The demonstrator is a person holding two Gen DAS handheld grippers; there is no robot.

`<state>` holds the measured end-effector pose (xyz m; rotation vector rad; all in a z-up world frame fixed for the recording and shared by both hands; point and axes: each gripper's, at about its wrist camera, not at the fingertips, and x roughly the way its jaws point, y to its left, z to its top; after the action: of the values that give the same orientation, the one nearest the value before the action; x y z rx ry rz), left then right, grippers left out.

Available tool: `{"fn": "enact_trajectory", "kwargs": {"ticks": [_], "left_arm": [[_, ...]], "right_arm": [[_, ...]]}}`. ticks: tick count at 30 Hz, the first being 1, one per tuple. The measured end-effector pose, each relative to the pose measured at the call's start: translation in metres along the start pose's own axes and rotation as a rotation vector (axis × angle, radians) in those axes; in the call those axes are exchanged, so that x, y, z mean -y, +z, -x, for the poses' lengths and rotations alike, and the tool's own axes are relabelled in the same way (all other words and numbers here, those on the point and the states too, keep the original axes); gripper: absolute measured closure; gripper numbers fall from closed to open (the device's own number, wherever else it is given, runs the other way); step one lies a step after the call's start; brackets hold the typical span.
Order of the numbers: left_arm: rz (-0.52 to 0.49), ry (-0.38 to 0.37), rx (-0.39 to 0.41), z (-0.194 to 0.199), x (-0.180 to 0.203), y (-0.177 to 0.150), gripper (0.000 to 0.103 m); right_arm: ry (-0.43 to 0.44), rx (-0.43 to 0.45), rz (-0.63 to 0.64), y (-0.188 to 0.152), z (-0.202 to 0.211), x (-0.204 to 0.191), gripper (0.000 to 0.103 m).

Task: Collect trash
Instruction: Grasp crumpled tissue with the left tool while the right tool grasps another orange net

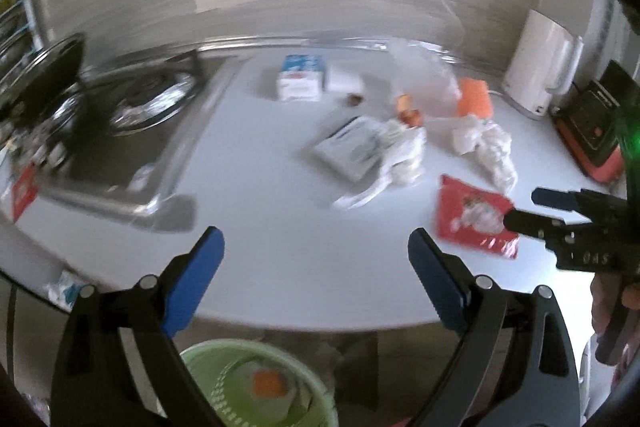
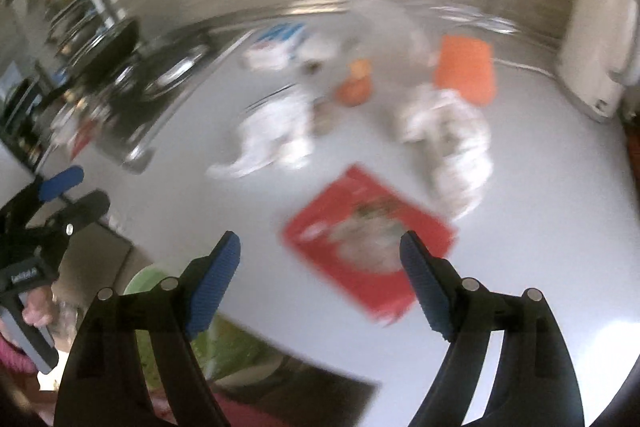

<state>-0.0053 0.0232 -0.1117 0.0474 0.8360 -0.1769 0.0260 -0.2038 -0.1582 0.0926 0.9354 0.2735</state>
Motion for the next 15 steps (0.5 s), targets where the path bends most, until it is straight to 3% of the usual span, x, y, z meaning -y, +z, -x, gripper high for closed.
{"fn": "enact_trajectory", "kwargs": {"ticks": [8, 15], "left_arm": [[-0.073, -0.069, -0.025, -0.056, 0.055, 0.042, 0.014], [-0.105, -0.062, -0.084, -0.108, 0.086, 0.061, 0.015]], "right_arm": [[-0.095, 0.099, -0.086, 0.055, -0.011, 0.073, 0.021], [-0.115, 0.123, -0.141, 0.092, -0.043, 0.118, 0.021]]}}
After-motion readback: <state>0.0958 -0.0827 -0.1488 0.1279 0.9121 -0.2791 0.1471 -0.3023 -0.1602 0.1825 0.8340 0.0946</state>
